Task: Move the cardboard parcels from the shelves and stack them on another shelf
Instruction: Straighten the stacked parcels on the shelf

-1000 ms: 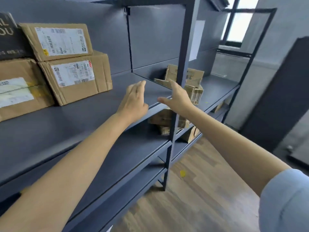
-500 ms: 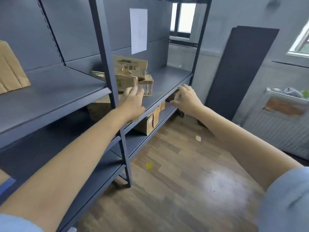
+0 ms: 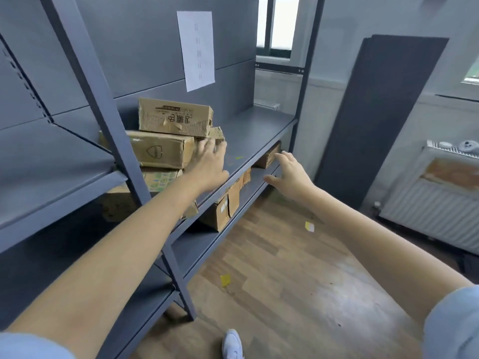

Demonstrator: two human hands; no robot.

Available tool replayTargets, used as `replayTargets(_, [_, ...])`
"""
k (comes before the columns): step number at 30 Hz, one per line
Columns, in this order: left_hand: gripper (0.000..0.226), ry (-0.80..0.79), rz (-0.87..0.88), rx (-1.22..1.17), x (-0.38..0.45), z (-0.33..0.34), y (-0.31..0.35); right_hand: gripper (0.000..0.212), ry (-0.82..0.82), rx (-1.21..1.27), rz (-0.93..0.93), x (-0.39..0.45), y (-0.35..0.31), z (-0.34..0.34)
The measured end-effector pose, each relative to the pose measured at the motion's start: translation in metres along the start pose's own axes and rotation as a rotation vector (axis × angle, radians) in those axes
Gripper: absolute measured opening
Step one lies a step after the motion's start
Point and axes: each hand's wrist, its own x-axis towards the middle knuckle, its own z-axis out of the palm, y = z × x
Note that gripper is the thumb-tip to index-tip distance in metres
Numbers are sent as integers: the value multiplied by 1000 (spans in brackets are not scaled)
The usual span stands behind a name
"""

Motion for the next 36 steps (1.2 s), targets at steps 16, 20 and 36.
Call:
replayTargets(16, [79,124,-398,-94,209,0,-143,68,-150,41,-88,266,-43,53])
replayTargets(20, [86,162,-562,-148,234,4,-166,61,-219,162,-104,305,-48,77])
replayTargets(36, [52,136,-970,-514,268,14,-239,58,-337,884,-200,409,-34,144])
